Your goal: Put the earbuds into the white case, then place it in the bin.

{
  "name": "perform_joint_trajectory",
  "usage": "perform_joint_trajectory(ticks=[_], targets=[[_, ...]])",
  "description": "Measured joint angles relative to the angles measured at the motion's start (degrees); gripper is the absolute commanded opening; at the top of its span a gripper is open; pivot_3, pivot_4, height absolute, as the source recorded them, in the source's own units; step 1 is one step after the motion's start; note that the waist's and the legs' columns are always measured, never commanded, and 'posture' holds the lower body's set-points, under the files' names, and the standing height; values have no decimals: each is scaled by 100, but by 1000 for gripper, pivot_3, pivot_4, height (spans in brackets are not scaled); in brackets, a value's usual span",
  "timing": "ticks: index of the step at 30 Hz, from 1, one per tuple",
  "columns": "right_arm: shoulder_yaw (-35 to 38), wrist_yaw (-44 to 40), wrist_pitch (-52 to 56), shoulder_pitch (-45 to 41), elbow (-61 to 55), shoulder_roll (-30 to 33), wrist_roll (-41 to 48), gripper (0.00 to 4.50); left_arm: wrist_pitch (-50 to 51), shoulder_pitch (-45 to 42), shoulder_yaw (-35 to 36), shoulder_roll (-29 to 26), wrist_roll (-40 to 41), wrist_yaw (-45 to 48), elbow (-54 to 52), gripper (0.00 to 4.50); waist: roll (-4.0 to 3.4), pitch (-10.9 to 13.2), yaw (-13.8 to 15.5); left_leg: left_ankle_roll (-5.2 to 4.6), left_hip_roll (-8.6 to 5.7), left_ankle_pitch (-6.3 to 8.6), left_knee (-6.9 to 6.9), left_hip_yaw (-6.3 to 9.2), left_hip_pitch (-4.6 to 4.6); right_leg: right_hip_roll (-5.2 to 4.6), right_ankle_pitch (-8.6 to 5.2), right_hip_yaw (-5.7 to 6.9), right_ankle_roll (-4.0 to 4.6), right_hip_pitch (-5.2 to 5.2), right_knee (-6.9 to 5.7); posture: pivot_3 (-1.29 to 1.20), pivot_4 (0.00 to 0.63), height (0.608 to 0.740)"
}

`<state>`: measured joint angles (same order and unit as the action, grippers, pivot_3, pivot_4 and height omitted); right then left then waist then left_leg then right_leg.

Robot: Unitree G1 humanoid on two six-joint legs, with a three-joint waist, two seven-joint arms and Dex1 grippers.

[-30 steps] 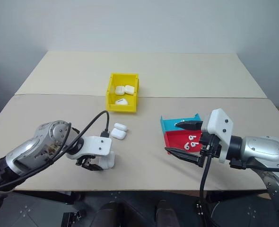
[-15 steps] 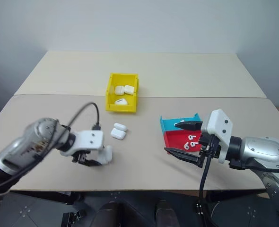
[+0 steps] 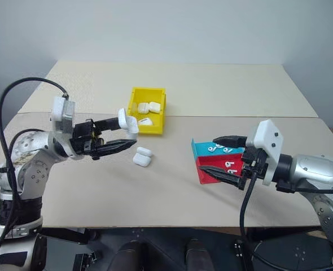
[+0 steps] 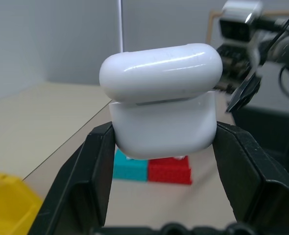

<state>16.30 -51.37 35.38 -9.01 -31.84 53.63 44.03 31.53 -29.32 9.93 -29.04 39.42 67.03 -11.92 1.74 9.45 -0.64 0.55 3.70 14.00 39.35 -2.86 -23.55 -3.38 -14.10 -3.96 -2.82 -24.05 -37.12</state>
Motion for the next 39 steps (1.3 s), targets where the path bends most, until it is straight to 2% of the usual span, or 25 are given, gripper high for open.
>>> perform_joint_trajectory(ticks=[3, 6, 9, 13, 19, 24, 27, 31, 39], targets=[[-1, -128, 0, -106, 121, 96, -5, 4500, -44, -1, -133, 324, 157, -126, -68, 2742, 0, 0, 0, 0, -1, 0, 0, 0, 0, 0, 0, 0, 0, 1, 0, 0, 150, 740], [-101, -410, -5, -200, 295, 466, -143, 4500, -103, -1, -355, 655, 346, -129, -120, 2742, -1, 0, 2, 0, -2, 0, 0, 0, 0, -1, 0, -1, 0, 1, 1, 0, 150, 740], [-652, -774, -34, -390, 574, 979, -702, 4500, -158, -27, -485, 851, 424, -124, -121, 2742, -1, -1, -16, 0, -2, 0, 0, -1, 4, 0, 1, -2, 0, 1, 1, 0, 150, 740], [-1410, -1039, 24, -1035, 929, 1300, -1235, 4500, -214, -154, -633, 1041, 553, -113, -120, 2742, -4, -2, -48, 0, -1, 0, 0, -3, 10, 2, 2, -7, 1, 2, -1, 0, 150, 740], [-2458, -1617, 353, -2245, 1452, 1501, -1926, 4500, -278, -209, -653, 967, 768, 100, -100, 2742, -6, -3, -31, 0, -1, 0, -1, -5, 4, 1, 1, -6, 1, -4, 4, 0, 150, 740], [-3220, -2078, 406, -2771, 2079, 1450, -2597, 4500, -572, -137, -619, 745, 717, 355, -48, 2742, -6, -3, -7, 0, -1, 0, -1, -6, 0, 0, 1, -5, 1, -6, 4, 0, 150, 740], [-3608, -2346, 321, -3124, 2407, 1263, -3002, 3920, -818, -138, -600, 722, 655, 447, 147, 2742, -7, -3, -10, 0, 0, 0, -1, -7, 2, 0, 1, -5, 1, -7, 4, 0, 150, 740], [-4008, -2641, -19, -3359, 2863, 1012, -3521, 2514, -1136, -147, -589, 734, 590, 610, 310, 2742, -7, -3, -10, 0, -1, 0, -1, -8, -2, 0, 1, -5, 1, -9, 5, 0, 150, 740], [-4202, -3102, -726, -3429, 3208, 788, -4123, 2514, -1384, -126, -626, 802, 520, 561, 357, 2742, -7, -3, -7, 0, 0, 0, -1, -7, -7, 0, 1, -4, 1, -12, 5, 0, 150, 740]])
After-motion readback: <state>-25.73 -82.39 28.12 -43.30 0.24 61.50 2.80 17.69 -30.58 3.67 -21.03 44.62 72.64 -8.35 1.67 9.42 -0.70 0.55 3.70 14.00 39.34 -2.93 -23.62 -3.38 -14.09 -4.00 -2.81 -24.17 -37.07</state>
